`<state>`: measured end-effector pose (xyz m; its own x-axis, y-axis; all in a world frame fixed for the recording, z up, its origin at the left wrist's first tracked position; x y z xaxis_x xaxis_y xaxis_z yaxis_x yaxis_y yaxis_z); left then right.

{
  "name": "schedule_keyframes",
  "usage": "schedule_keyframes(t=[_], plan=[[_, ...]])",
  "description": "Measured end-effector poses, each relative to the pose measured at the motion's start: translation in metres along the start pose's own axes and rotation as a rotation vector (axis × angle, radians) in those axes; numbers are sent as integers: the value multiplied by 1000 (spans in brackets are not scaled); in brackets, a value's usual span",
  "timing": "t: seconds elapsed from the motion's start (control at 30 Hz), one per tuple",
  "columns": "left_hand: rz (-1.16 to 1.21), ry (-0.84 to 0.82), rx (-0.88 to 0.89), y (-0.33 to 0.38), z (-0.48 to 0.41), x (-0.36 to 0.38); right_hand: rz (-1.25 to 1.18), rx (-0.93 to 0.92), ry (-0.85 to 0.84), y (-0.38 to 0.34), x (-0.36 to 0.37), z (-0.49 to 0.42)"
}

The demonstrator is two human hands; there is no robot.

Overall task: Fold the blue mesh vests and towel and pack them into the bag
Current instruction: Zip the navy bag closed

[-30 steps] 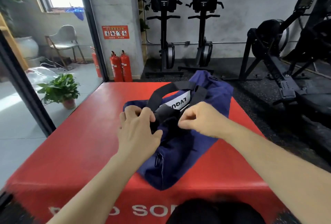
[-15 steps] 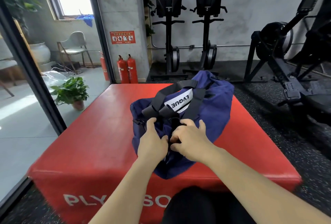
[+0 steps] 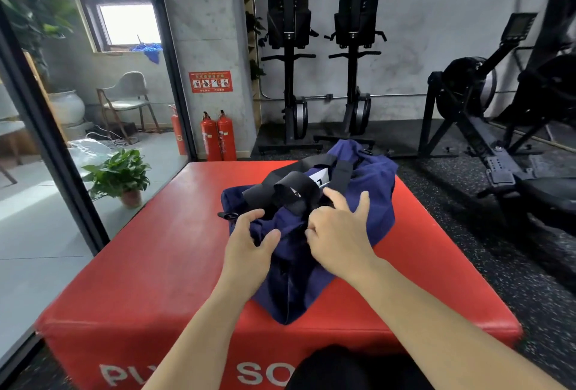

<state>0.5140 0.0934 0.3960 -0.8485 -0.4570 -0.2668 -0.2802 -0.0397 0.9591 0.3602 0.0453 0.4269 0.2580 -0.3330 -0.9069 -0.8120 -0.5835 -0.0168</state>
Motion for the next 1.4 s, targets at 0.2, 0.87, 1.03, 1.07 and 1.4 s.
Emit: schedule_keyframes(t=[0.2,0.87,1.03,1.07,1.4], plan=[[-18,-19,0,-5,-14,-18,60,177,82,67,-14,-15],[-946,321,91,79,-67,-53,-10,93,102,110,-29,-39],[-1049,-247,5,73,-112,-9,130,111,-91,124,-17,-43],[-1001,-386,-28,71,-119,0,119,113,-107,131,-16,-45],[-1320,-362,72,69,-149,76,215,-51,-370,164,-5,-83]])
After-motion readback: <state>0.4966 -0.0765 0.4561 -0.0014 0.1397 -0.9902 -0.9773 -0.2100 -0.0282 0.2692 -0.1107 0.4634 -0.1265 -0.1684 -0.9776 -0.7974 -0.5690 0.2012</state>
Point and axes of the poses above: each hand's wrist, its own z-axis away from the middle knuckle, its own x-axis out of the palm, y = z × x, the point moved 2 cm from there along -z, towards the middle knuckle, and after that the axes turned 10 degrees about -x, right-handed, at the moved point
